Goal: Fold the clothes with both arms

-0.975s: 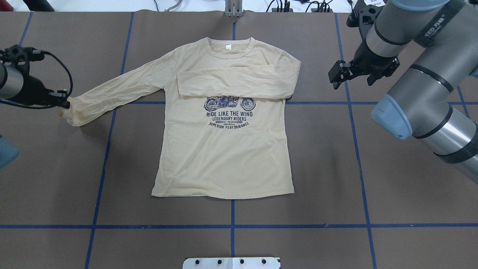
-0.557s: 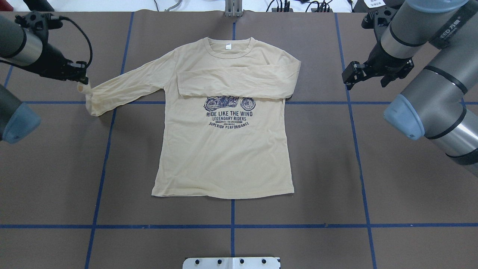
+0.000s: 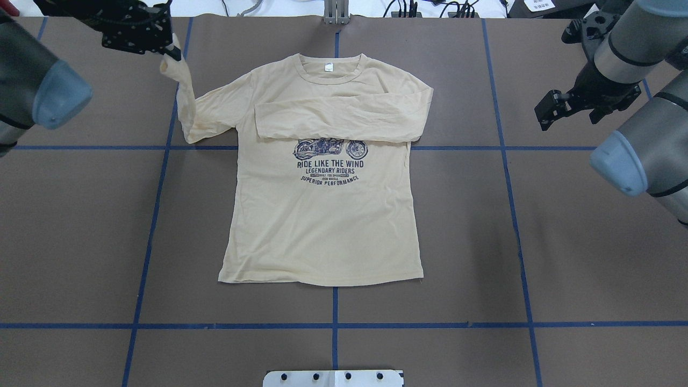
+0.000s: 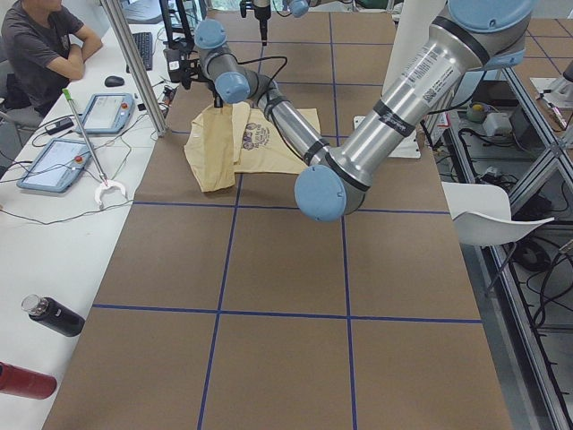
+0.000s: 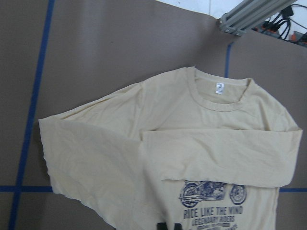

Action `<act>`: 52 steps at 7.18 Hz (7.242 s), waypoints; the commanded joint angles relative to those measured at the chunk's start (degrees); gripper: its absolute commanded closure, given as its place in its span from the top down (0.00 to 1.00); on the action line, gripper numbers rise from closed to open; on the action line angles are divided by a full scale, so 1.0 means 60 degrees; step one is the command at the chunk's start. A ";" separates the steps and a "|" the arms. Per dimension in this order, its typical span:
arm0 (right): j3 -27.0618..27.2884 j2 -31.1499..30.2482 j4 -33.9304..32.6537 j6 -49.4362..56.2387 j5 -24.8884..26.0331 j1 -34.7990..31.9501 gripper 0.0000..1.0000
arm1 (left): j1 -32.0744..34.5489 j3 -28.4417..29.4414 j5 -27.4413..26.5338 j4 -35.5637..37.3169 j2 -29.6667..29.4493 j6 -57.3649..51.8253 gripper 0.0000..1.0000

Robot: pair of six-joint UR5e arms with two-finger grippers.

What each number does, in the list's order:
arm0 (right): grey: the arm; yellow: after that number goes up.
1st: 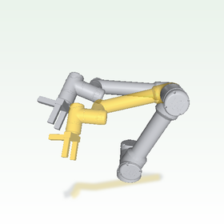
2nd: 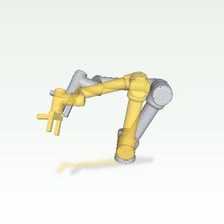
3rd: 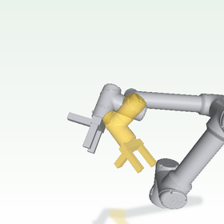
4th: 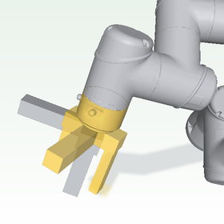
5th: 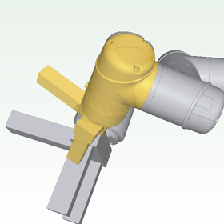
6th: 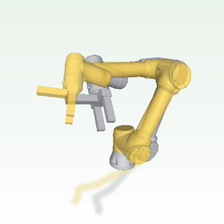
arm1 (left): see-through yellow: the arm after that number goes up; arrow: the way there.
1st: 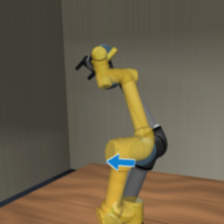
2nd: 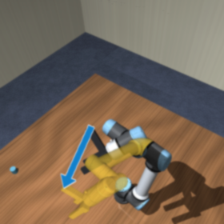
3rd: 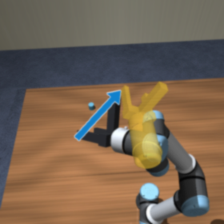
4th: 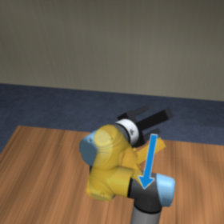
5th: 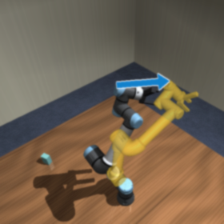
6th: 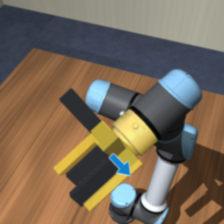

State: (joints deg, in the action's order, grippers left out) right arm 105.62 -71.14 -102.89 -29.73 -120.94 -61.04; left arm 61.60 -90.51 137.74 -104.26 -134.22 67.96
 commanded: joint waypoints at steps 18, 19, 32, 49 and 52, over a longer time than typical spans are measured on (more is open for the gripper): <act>-0.0889 0.0211 0.0156 0.0005 -0.0378 0.0022 1.00 | -0.4614 0.5287 -0.5203 -0.5871 -0.2827 0.2356 1.00; -0.0860 0.0284 0.0257 -0.0054 -0.0932 0.0022 1.00 | -0.4381 0.4285 -0.4941 -0.5741 -0.2115 0.2356 1.00; 0.0166 0.0196 0.4858 -0.8726 0.1785 0.6129 1.00 | -0.3675 -0.3196 -0.4148 -0.1945 0.4440 0.1345 1.00; -0.0406 0.0138 0.4711 -0.8711 0.1684 0.6145 0.53 | -0.3807 -0.3196 -0.4162 -0.1931 0.4308 0.1418 1.00; -0.0406 0.0138 0.4697 -0.8726 0.1670 0.6160 0.41 | -0.3807 -0.3225 -0.4162 -0.1916 0.4323 0.1433 1.00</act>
State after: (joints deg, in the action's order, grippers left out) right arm 103.18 -70.34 -74.68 -82.08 -110.90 -24.10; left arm 38.76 -109.81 112.76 -115.82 -108.29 76.48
